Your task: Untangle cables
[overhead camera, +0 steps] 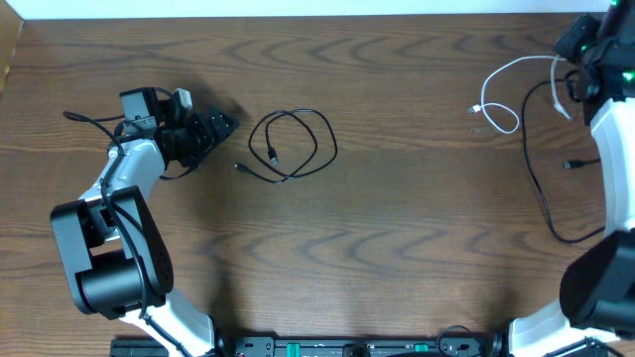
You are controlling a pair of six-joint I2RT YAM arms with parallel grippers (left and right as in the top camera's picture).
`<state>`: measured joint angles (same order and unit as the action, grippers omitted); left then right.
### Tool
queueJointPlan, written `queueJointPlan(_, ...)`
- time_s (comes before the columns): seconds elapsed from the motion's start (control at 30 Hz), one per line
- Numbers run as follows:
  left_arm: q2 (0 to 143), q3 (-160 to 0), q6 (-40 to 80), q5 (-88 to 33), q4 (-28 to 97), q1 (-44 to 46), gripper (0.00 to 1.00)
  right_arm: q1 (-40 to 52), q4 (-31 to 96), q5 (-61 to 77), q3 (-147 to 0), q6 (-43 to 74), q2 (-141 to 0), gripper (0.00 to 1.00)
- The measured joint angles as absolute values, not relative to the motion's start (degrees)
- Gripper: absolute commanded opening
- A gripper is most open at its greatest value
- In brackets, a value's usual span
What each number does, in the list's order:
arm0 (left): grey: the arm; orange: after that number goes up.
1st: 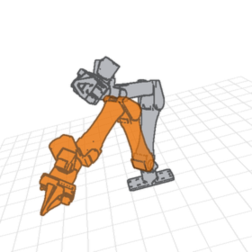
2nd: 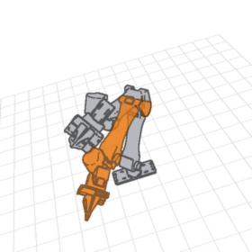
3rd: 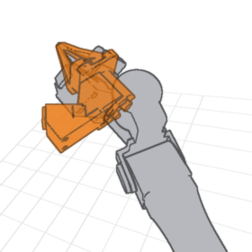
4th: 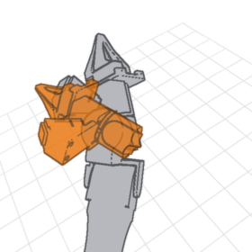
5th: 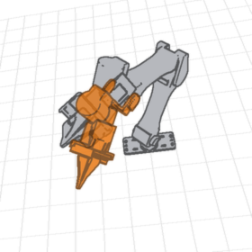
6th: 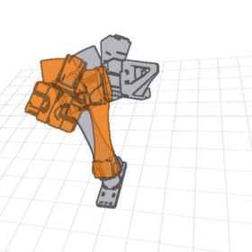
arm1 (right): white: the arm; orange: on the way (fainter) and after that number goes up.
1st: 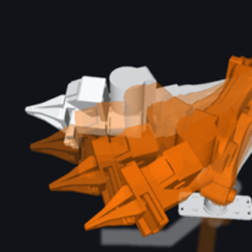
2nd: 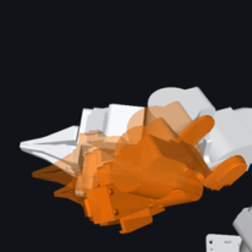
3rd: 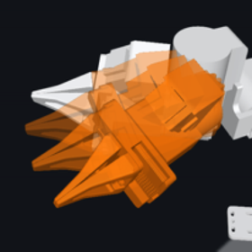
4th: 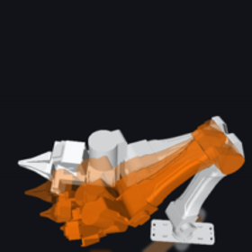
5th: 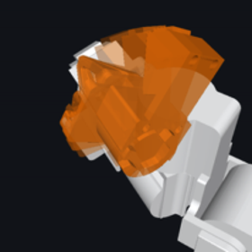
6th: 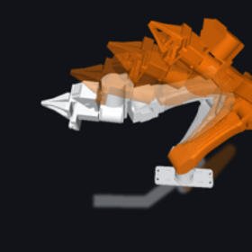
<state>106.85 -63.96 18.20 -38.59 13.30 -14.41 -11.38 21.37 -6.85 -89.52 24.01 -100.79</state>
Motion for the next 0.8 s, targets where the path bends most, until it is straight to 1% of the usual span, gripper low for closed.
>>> queueJointPlan(0.23,106.8,-64.0,18.2,-38.6,13.3,-14.4,0.88,-11.4,21.5,-6.0,-89.5,25.2,-105.5,0.01)
queueJointPlan(0.27,106.8,-64.0,18.2,-38.6,13.3,-14.4,0.88,-11.4,21.6,-6.0,-89.5,25.3,-106.0,0.02)
queueJointPlan(0.3,106.8,-64.0,18.2,-38.6,13.3,-14.4,0.88,-11.4,21.6,-5.9,-89.5,25.3,-106.5,0.17)
queueJointPlan(0.37,106.8,-64.0,18.2,-38.6,13.3,-14.4,0.88,-11.4,21.6,-5.9,-89.5,25.7,-107.5,0.54)
queueJointPlan(0.43,106.8,-64.0,18.2,-38.6,13.3,-14.4,0.88,-11.4,21.6,-5.7,-89.5,25.7,-108.2,0.82)
queueJointPlan(0.5,106.8,-64.0,18.2,-38.6,13.3,-14.4,0.88,-11.4,21.7,-5.7,-89.5,25.7,-108.9,0.94)
queueJointPlan(0.6,106.8,-64.0,18.2,-38.6,13.3,-14.4,0.88,-11.4,22.1,-5.6,-89.5,25.7,-109.6,0.99)
queueJointPlan(0.77,106.8,-64.0,18.2,-38.6,13.3,-14.4,0.88,-11.4,22.3,-3.3,-89.5,25.7,-109.7,0.99)
queueJointPlan(0.8,106.8,-64.0,18.2,-38.6,13.3,-14.4,0.84,-11.4,22.5,-2.1,-89.5,25.7,-109.7,0.99)
